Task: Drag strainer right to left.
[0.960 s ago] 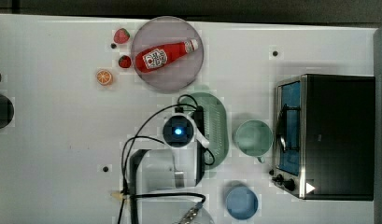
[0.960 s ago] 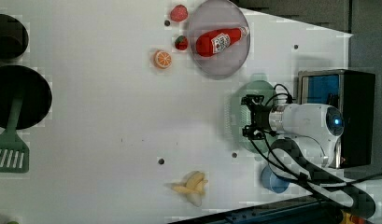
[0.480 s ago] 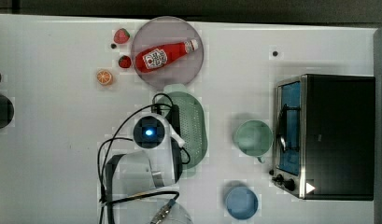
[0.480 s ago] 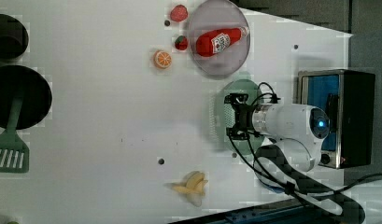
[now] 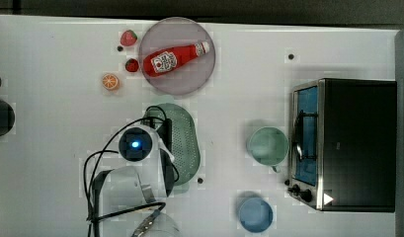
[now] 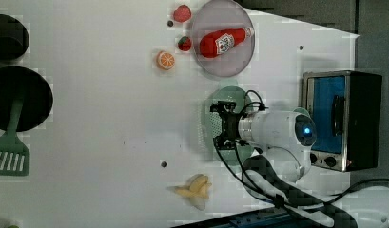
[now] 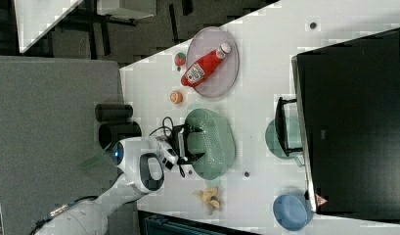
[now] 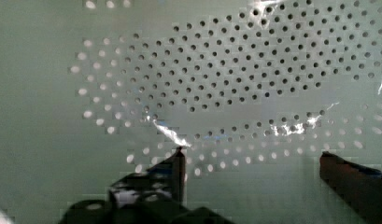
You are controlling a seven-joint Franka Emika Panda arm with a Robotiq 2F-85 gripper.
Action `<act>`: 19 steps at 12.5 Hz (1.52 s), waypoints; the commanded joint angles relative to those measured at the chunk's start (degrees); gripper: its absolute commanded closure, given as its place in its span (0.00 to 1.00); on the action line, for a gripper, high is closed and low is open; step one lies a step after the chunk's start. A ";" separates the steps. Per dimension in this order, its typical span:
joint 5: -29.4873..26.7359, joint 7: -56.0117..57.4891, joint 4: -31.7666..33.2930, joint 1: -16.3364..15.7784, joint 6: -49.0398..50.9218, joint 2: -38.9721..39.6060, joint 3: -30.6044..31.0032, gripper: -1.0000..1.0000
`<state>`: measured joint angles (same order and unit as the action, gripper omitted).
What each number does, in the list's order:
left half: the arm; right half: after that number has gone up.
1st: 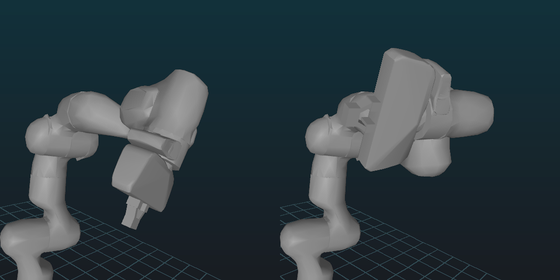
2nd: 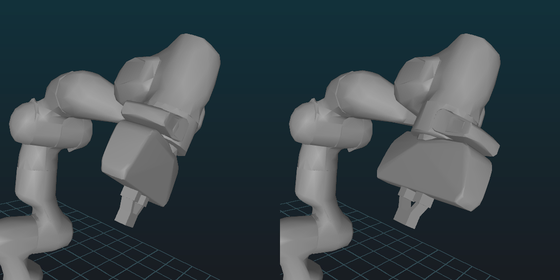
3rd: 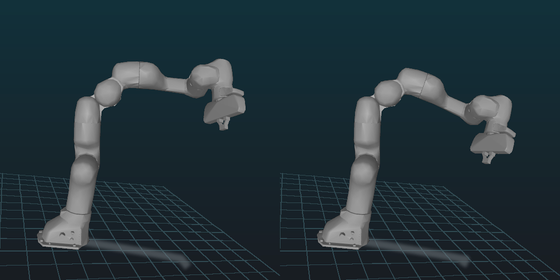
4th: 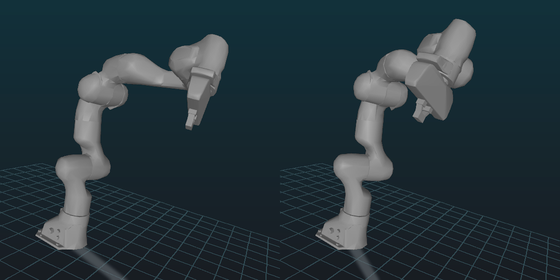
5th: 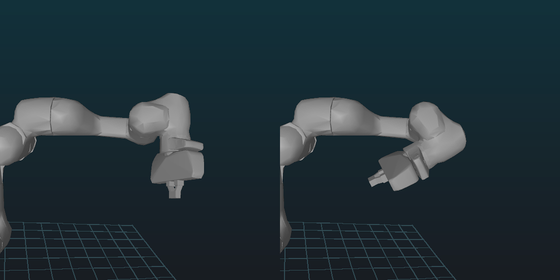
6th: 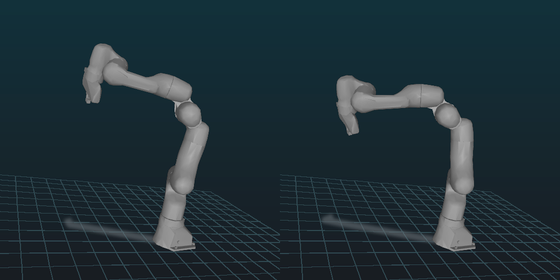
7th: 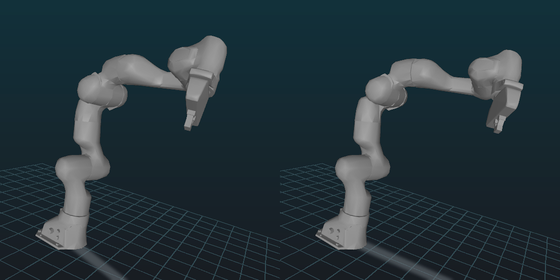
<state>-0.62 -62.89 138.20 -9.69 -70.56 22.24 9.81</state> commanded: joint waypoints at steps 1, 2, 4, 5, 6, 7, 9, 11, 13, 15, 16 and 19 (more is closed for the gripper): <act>0.93 -4.32 -3.94 -3.76 1.17 2.40 1.08 0.00; 0.89 -4.67 -4.84 -4.54 1.77 2.87 1.07 0.00; 0.72 -6.85 -6.75 -5.98 3.25 3.71 1.08 0.00; 0.72 -7.87 -7.80 -6.76 3.73 4.24 1.07 0.00; 0.72 -8.96 -8.83 -7.56 4.64 4.81 1.08 0.00; 0.72 -9.99 -9.98 -8.36 5.41 5.37 1.07 0.00; 0.72 -13.09 -12.55 -9.97 6.12 6.76 1.09 0.00; 0.72 -15.64 -15.14 -11.75 6.72 8.34 1.09 0.00; 0.72 -18.58 -17.66 -13.52 7.24 10.03 1.09 0.00; 0.72 -20.16 -20.11 -15.22 7.53 11.55 1.09 0.00; 0.72 -20.64 -21.22 -15.99 7.58 12.21 1.09 0.00; 0.65 -22.34 -24.16 -17.94 7.79 14.10 1.08 0.00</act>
<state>0.99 -82.47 114.42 -24.75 -63.84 37.63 12.02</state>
